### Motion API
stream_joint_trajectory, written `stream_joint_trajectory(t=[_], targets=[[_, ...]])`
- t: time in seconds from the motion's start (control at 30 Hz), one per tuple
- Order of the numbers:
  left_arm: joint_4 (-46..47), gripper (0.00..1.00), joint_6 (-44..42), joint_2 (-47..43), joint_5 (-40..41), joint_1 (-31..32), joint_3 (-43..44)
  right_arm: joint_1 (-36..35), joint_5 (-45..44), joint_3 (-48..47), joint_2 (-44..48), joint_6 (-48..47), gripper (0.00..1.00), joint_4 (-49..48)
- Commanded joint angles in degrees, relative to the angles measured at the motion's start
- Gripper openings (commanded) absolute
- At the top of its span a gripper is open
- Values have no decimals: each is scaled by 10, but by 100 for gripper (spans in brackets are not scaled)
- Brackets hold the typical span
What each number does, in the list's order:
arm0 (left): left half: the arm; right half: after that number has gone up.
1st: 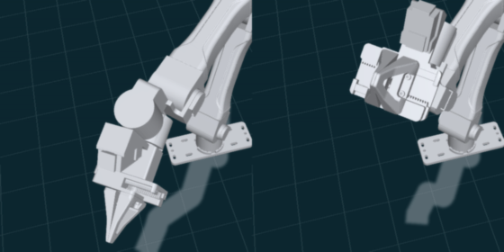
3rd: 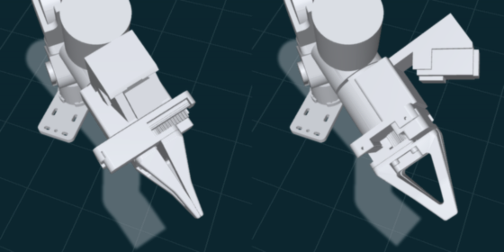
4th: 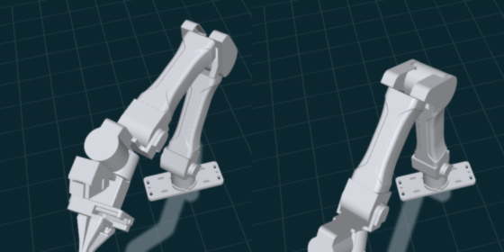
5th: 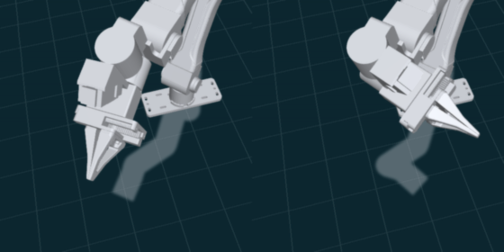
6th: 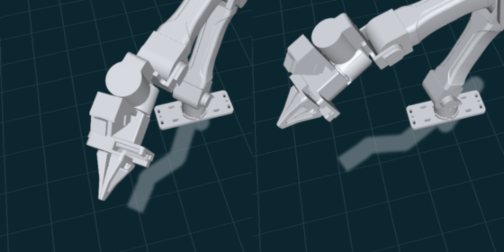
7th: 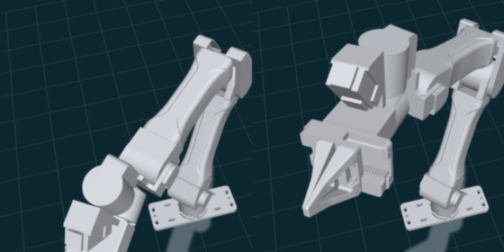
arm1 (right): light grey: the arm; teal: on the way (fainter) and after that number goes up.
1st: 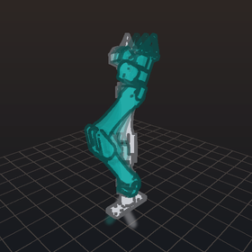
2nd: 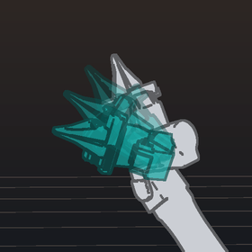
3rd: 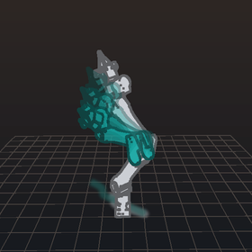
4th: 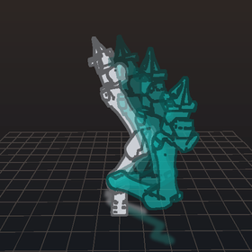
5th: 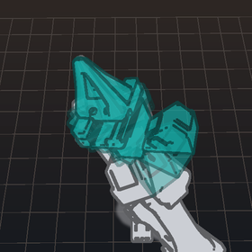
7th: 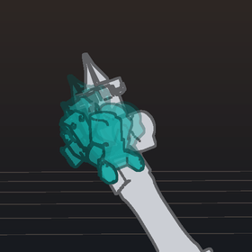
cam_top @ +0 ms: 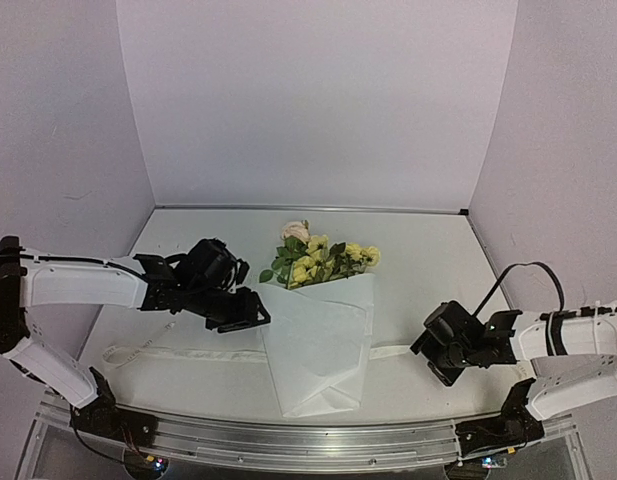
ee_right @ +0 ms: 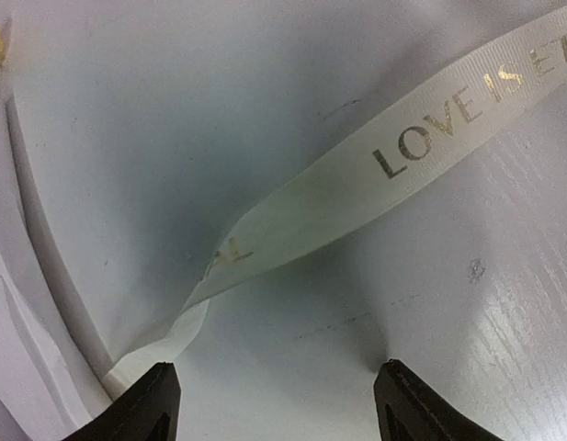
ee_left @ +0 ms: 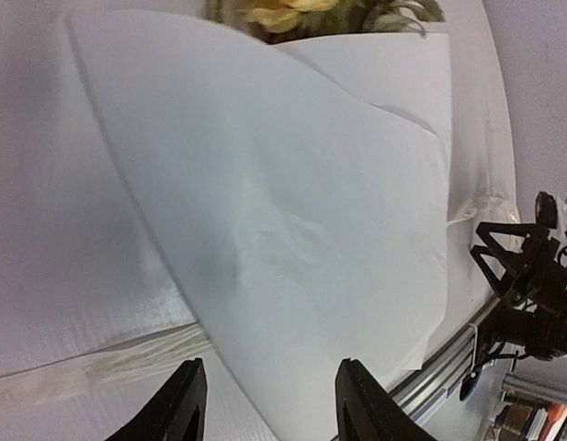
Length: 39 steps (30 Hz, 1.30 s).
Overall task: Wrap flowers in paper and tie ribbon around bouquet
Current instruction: Adjust the folded bouquet at the center of the board, then pick up the left side of the ribbon at the center of the board.
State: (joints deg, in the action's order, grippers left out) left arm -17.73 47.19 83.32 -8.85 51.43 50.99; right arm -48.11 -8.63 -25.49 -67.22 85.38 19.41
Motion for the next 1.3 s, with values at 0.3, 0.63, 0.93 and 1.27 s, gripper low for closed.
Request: stream_joint_trajectory(t=[0.3,0.63,0.93,1.27], targets=[[-120,57,238,-264,177,-146,-217,93,-21,79,0,17,84,-150],[-335,70,418,-356,314,-212,-244,117,12,83,-17,-18,84,-150],[-237,66,383,-280,290,-289,-267,119,8,111,13,-13,83,-150],[-109,30,302,-212,224,-372,-288,139,4,126,15,-18,82,-150]])
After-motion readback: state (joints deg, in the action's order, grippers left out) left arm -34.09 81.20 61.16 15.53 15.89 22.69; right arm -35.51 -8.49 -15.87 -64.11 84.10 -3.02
